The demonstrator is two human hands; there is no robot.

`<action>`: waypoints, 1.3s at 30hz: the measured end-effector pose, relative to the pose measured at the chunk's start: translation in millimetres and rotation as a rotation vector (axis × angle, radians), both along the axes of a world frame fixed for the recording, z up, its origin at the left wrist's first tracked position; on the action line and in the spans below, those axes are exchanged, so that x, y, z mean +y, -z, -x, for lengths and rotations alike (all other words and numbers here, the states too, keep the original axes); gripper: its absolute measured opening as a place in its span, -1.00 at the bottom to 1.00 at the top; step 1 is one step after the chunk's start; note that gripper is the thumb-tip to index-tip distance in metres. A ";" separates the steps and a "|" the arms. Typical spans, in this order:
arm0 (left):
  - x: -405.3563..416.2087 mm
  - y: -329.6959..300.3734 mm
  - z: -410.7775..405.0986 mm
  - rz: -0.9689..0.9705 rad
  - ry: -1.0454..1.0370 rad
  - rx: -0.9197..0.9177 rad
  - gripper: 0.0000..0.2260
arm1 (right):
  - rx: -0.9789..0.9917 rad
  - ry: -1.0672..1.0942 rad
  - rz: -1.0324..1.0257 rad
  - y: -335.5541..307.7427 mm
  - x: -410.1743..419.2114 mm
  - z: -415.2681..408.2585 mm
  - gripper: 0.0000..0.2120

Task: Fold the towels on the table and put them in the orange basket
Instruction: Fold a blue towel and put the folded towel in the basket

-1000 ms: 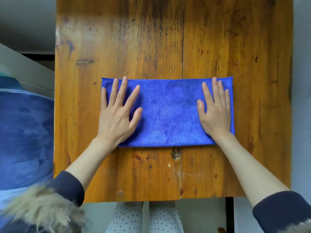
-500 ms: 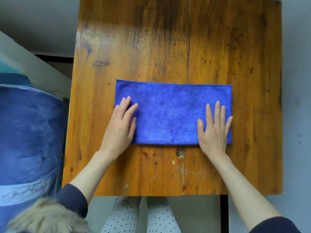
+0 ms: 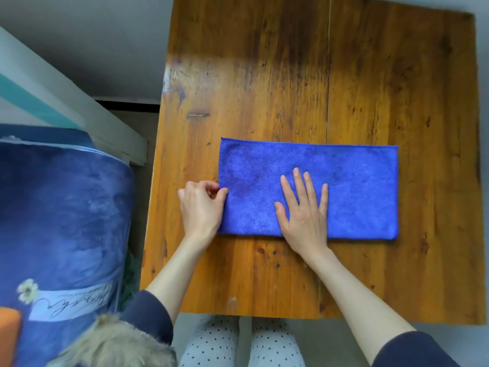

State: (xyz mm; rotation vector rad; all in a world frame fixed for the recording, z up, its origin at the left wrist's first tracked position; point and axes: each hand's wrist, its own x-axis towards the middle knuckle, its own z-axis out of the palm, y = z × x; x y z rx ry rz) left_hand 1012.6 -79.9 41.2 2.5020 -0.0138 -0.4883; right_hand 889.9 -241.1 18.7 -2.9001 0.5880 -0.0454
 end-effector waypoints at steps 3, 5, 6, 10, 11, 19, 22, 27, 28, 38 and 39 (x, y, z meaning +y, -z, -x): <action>-7.6 -6.7 -4.3 -0.068 0.004 0.068 -0.80 | 0.037 0.016 0.022 -0.2 2.4 -1.8 -0.50; -10.9 -12.6 -8.9 -0.069 0.009 0.096 -0.85 | 0.074 0.010 0.022 -1.7 2.2 -2.4 -0.49; -11.3 -15.3 -12.1 -0.058 0.013 0.104 -0.89 | 0.088 0.005 0.015 -3.0 1.5 -3.3 -0.49; -10.7 -33.9 -32.2 0.042 0.005 0.131 -0.93 | 0.096 0.009 -0.036 -11.3 0.3 -12.0 -0.50; -10.9 -40.5 -39.4 0.069 0.009 0.120 -0.94 | 0.085 0.031 -0.050 -13.5 -0.4 -15.7 -0.50; -3.2 -50.6 -84.3 0.245 -0.081 0.332 -0.74 | 0.138 0.155 -0.007 -9.4 -9.0 -16.3 -0.45; -2.3 -53.0 -86.6 0.312 -0.070 0.434 -0.76 | 0.160 0.179 0.002 -7.4 -6.5 -17.6 -0.45; -9.7 -74.3 -83.0 0.382 -0.026 0.446 -0.88 | 0.207 0.159 -0.010 -11.3 -7.4 -18.3 -0.45; -12.8 -79.8 -80.5 0.399 -0.020 0.437 -0.89 | 0.218 0.163 -0.027 -13.1 -7.3 -19.4 -0.45; -89.2 -128.8 -7.6 0.468 0.230 0.389 -0.86 | -0.204 0.472 -0.767 -67.4 -45.6 4.7 -0.68; -100.3 -127.2 1.1 0.458 0.249 0.390 -0.86 | -0.234 0.528 -0.780 -69.7 -49.4 14.6 -0.71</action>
